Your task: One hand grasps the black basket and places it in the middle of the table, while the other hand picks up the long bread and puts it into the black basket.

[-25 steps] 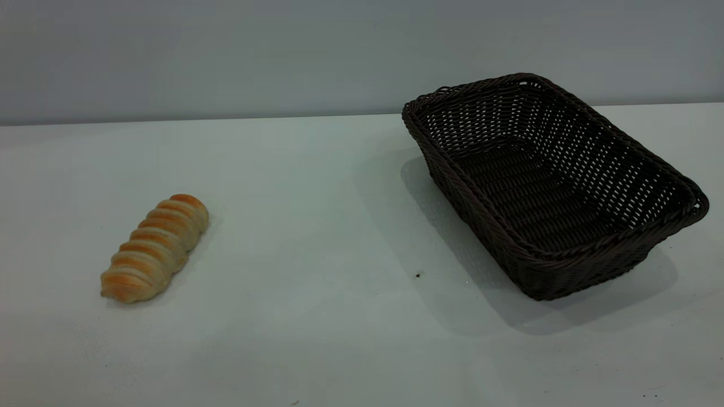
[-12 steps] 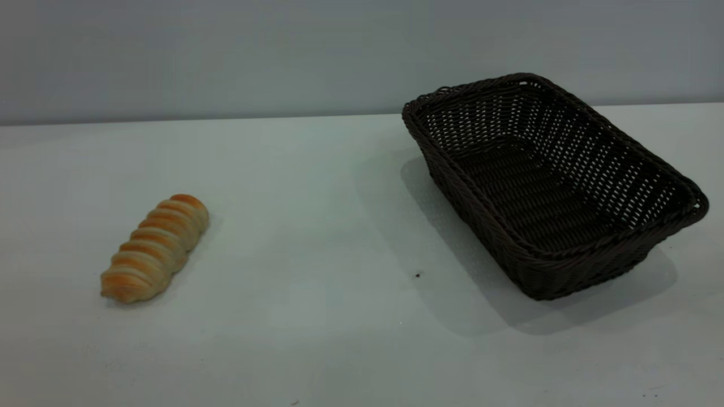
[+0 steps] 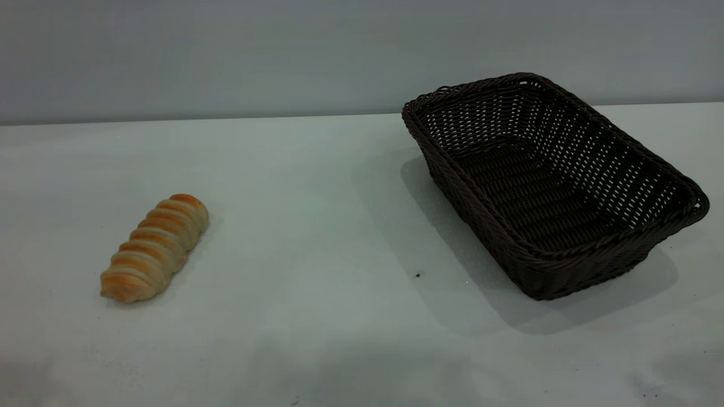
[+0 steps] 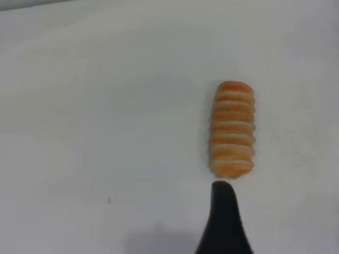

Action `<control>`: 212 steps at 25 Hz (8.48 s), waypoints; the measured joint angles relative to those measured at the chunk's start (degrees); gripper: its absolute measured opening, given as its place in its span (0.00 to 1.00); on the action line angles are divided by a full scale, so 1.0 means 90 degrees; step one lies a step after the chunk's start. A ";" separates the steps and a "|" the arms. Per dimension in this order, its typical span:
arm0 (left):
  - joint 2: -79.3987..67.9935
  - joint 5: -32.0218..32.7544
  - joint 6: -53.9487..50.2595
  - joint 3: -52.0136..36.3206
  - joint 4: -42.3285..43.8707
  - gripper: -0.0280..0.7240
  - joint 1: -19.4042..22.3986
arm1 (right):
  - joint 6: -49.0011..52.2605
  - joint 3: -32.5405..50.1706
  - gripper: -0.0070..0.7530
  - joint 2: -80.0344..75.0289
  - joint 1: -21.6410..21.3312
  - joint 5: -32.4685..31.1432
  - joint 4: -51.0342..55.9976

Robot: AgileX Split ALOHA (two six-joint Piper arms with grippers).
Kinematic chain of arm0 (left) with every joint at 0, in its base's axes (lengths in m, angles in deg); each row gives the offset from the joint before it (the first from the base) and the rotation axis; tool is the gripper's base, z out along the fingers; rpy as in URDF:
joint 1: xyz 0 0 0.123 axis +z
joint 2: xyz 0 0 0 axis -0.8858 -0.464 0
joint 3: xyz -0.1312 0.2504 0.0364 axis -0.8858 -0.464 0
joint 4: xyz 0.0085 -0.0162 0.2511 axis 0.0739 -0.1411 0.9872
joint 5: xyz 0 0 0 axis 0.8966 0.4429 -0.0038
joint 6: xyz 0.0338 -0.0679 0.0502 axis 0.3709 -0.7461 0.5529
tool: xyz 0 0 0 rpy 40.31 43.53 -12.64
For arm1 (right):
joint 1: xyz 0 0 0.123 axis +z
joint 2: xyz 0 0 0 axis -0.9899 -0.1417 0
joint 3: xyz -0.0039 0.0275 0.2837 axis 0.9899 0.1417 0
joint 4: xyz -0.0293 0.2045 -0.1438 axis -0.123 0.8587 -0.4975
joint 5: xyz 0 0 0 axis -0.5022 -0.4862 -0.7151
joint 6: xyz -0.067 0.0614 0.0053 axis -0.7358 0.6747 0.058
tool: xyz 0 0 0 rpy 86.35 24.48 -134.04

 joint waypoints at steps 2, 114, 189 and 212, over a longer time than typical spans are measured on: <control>-0.0224 -0.0117 0.0114 0.0002 -0.0137 0.82 0.0000 | -0.0161 0.0000 0.78 -0.0590 0.0010 0.0166 0.0690; -0.6674 -0.0304 0.0931 0.3911 -0.0568 0.16 -0.0977 | 0.1662 0.1225 0.70 0.4038 0.1545 -0.1989 -0.3043; 0.3616 0.2956 -0.1141 -0.2222 0.0800 0.81 -0.3898 | 0.2727 0.1408 0.68 0.6752 0.0114 -0.2306 -0.3974; 0.6193 0.3068 -0.1135 -0.2222 0.0782 0.81 0.0231 | 0.2727 0.1408 0.68 0.6752 0.0526 -0.2306 -0.3968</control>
